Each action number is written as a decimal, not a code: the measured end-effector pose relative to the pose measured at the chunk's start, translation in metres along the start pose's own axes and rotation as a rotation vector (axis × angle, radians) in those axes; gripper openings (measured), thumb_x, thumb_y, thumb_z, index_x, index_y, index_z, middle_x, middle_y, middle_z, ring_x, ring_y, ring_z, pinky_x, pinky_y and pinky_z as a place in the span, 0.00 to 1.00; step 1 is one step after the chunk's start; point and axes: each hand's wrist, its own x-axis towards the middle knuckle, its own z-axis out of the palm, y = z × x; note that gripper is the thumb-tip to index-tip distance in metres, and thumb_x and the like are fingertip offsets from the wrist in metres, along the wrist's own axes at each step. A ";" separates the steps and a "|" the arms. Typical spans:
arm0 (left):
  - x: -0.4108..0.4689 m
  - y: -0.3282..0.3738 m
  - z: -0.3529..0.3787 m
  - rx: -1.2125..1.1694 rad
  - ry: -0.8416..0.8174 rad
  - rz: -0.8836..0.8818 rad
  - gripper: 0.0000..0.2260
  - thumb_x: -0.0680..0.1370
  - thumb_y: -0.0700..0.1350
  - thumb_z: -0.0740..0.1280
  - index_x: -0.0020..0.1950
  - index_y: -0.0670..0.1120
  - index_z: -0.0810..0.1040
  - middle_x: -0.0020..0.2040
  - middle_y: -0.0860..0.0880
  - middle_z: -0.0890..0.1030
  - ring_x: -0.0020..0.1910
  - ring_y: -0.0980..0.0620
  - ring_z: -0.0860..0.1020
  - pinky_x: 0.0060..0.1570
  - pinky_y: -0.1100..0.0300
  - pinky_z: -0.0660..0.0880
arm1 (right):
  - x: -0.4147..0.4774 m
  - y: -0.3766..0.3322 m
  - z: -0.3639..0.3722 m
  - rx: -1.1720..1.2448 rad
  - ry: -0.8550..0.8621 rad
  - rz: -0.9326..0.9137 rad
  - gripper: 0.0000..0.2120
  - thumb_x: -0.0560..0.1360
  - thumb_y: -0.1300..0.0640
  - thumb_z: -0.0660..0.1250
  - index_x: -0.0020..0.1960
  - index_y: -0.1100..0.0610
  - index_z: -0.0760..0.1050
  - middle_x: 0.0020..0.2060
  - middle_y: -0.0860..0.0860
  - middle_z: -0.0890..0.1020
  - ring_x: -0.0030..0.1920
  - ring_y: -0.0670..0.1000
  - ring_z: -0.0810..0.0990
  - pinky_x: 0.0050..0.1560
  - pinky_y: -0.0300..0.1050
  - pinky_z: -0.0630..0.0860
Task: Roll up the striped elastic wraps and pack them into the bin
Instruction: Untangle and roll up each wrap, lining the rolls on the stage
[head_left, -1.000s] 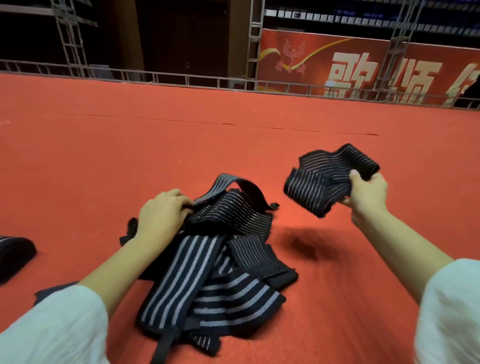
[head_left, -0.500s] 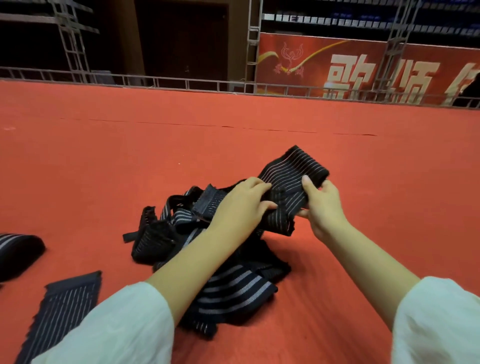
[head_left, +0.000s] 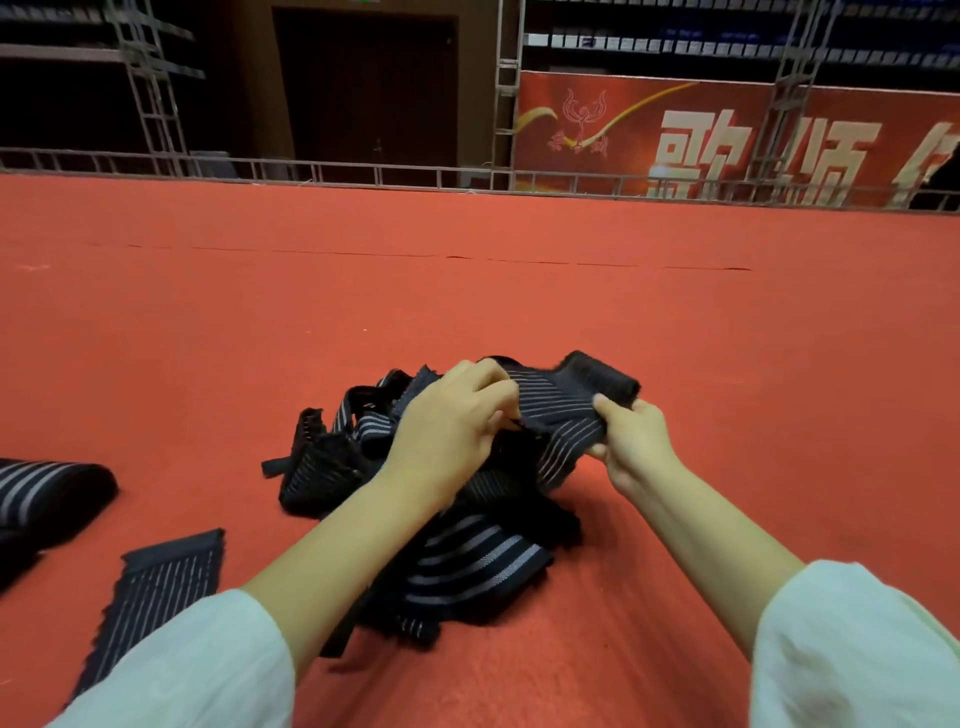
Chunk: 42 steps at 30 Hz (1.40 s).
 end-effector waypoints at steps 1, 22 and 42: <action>-0.006 -0.007 -0.005 -0.004 0.007 -0.008 0.06 0.71 0.35 0.60 0.41 0.45 0.74 0.44 0.51 0.77 0.42 0.54 0.69 0.30 0.58 0.71 | 0.005 0.001 -0.009 0.004 0.060 0.011 0.07 0.79 0.68 0.58 0.53 0.60 0.72 0.46 0.59 0.77 0.25 0.45 0.79 0.21 0.40 0.76; 0.051 0.028 -0.045 -0.770 0.078 -0.705 0.04 0.75 0.43 0.72 0.46 0.43 0.82 0.40 0.49 0.83 0.38 0.56 0.80 0.41 0.61 0.78 | -0.084 -0.054 0.023 -0.940 -0.463 -0.722 0.33 0.71 0.48 0.73 0.73 0.50 0.66 0.74 0.45 0.61 0.75 0.42 0.55 0.71 0.35 0.52; 0.061 0.107 -0.264 -0.600 0.253 -0.408 0.04 0.76 0.39 0.70 0.47 0.39 0.79 0.39 0.44 0.81 0.36 0.54 0.80 0.33 0.63 0.78 | -0.232 -0.195 0.070 -0.361 -0.286 -0.917 0.11 0.76 0.53 0.69 0.54 0.55 0.71 0.46 0.48 0.77 0.48 0.45 0.76 0.52 0.38 0.73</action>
